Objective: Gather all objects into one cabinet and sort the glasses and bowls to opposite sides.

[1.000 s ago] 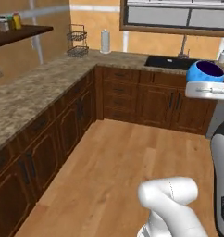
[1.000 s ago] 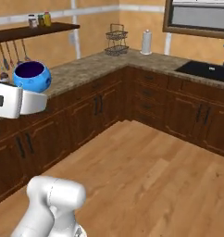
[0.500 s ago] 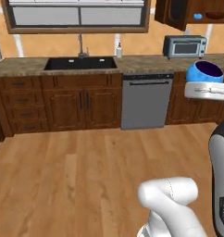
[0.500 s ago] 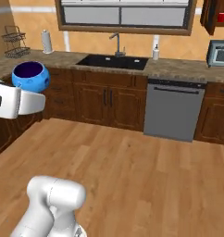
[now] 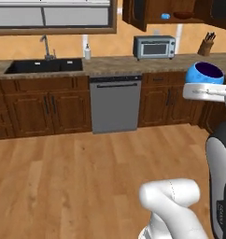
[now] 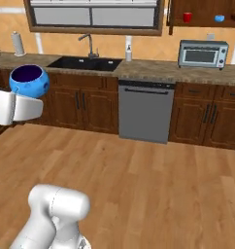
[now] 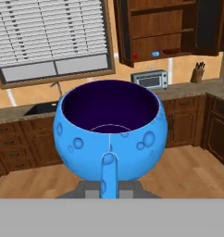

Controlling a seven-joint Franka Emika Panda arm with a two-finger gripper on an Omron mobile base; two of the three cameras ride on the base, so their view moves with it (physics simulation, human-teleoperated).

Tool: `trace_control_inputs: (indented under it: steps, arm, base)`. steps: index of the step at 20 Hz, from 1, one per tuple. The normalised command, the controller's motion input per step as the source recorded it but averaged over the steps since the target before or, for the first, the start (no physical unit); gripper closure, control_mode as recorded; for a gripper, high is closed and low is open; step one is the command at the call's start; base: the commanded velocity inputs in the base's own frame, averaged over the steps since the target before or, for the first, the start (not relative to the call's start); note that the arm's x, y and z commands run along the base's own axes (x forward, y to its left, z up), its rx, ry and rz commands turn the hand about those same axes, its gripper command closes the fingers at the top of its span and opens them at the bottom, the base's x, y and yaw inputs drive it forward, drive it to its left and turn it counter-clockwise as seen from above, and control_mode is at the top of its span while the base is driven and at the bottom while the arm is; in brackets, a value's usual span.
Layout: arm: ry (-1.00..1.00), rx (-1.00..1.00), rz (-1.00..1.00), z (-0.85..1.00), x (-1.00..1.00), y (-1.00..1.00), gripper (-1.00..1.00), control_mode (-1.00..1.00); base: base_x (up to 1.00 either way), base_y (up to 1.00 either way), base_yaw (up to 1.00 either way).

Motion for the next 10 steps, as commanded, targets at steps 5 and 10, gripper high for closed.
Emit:
trace_control_inputs:
  steps: [5,10]
  arm:
    - [0.00,0.00,0.00,0.00,0.00,0.00,1.00,1.00]
    - [0.00,0.00,0.00,0.00,0.00,0.00,1.00,1.00]
  base:
    - [0.17,-1.00,-0.03]
    - [0.21,-1.00,-0.01]
